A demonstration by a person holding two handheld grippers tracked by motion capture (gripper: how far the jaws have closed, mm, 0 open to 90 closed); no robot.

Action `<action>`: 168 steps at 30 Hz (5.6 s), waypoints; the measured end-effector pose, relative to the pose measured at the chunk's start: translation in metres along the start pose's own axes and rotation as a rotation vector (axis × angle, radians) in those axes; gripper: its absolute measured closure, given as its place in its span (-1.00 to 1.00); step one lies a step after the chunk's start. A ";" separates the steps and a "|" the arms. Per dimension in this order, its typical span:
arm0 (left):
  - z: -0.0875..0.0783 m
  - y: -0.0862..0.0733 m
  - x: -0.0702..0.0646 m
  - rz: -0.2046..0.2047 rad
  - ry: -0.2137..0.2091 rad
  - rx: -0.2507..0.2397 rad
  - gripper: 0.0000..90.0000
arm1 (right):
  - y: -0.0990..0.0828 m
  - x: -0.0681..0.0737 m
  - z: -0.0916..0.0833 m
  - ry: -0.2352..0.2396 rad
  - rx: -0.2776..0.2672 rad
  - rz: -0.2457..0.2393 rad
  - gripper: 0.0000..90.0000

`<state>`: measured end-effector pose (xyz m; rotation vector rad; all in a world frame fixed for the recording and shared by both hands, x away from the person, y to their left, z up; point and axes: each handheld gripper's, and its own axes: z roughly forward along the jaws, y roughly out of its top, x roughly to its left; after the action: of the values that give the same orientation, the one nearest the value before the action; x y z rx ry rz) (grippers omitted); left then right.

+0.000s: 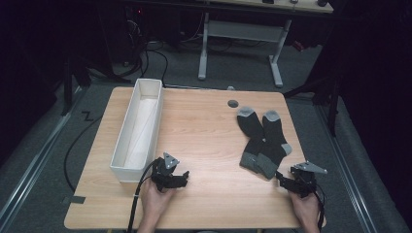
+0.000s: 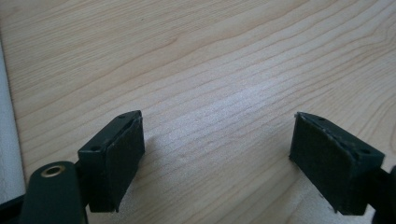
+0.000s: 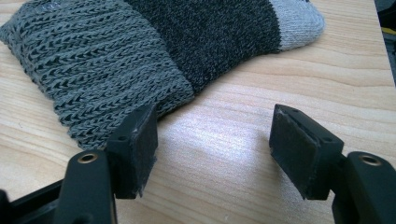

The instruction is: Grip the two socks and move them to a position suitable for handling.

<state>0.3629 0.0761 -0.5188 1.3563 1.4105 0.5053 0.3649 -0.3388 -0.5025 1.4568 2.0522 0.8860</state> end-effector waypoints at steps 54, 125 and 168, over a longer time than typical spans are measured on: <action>0.000 0.001 0.001 -0.006 0.006 -0.006 -0.54 | 0.013 -0.004 -0.019 0.001 -0.125 0.045 -0.15; 0.000 0.001 0.001 -0.007 0.006 -0.006 -0.53 | 0.092 -0.001 0.004 -0.015 -0.129 -0.113 0.88; 0.000 0.001 0.001 -0.006 0.007 -0.006 -0.53 | 0.159 0.058 -0.039 0.120 -0.302 -0.226 0.89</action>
<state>0.3635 0.0769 -0.5183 1.3460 1.4172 0.5102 0.4208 -0.2568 -0.3596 1.0134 2.0117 1.1505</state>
